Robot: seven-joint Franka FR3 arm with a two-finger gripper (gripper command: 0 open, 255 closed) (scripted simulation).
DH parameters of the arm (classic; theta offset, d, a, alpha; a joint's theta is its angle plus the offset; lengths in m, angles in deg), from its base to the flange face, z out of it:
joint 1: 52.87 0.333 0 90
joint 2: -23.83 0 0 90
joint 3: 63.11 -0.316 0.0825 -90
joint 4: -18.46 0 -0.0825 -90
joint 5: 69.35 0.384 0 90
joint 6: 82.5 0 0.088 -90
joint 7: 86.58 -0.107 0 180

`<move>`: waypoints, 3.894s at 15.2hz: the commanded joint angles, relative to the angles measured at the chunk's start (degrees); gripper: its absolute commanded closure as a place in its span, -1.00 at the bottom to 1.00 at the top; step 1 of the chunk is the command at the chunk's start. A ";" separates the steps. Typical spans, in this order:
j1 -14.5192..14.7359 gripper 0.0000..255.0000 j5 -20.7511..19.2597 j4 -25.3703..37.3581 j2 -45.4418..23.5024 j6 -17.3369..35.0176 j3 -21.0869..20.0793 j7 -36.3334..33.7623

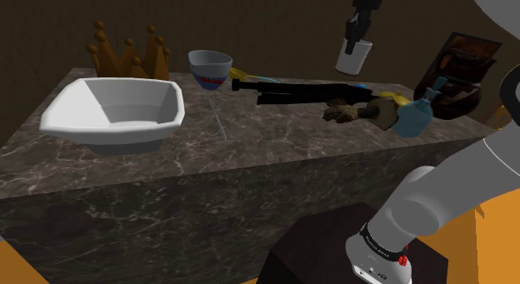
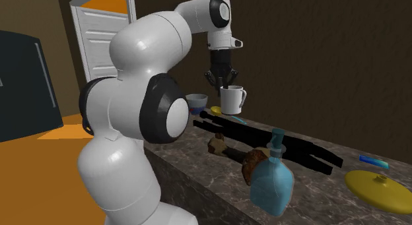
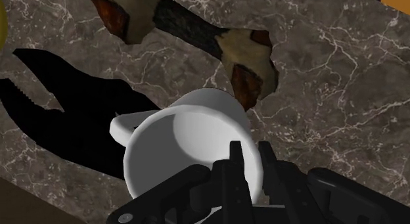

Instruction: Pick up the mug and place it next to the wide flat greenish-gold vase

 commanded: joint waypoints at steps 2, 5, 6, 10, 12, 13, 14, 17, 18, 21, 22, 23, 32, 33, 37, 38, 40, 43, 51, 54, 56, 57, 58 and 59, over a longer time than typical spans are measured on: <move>-1.25 1.00 -1.18 -0.70 1.14 0.04 2.73 4.34; -2.56 1.00 -2.43 -1.23 1.93 0.38 5.71 8.89; -2.99 1.00 -2.83 -1.26 2.06 0.50 6.74 10.43; -4.60 1.00 -4.31 -0.71 1.93 1.03 11.06 16.69; -5.38 1.00 -4.90 -0.01 1.44 1.33 13.35 19.91; -5.77 1.00 -5.14 0.44 1.08 1.49 14.53 21.55; -6.16 1.00 -5.33 0.97 0.64 1.65 15.73 23.21; -7.35 1.00 -5.58 3.02 -1.16 2.17 19.53 28.35; -7.78 1.00 -5.52 3.86 -1.95 2.35 20.86 30.13; -9.17 1.00 -4.77 6.90 -4.92 2.86 25.10 35.70; -9.71 1.00 -4.29 8.10 -6.15 3.01 26.60 37.65; -10.25 1.00 -3.67 9.41 -7.51 3.14 28.18 39.66; -13.25 1.00 -1.01 9.87 -11.83 7.12 33.98 47.28; -13.13 1.00 -1.50 8.31 -11.05 8.03 33.67 46.82; -12.85 1.00 -3.11 2.54 -8.30 11.51 32.64 45.20; -12.83 1.00 -3.45 1.19 -7.70 12.34 32.43 44.85; -12.83 1.00 -4.06 -1.40 -6.60 13.99 32.06 44.19; -12.89 1.00 -4.85 -5.07 -5.15 16.39 31.63 43.31; -13.25 1.00 -6.44 -13.84 -2.26 22.58 31.03 41.49; -13.41 1.00 -6.90 -16.81 -1.49 24.85 30.98 40.95; -13.53 1.00 -7.17 -18.70 -1.06 26.36 30.99 40.63; -13.58 1.00 -7.30 -19.63 -0.87 27.11 31.01 40.48; -13.64 1.00 -7.42 -20.54 -0.70 27.86 31.04 40.34; -13.69 1.00 -7.53 -21.31 -0.56 28.51 31.07 40.22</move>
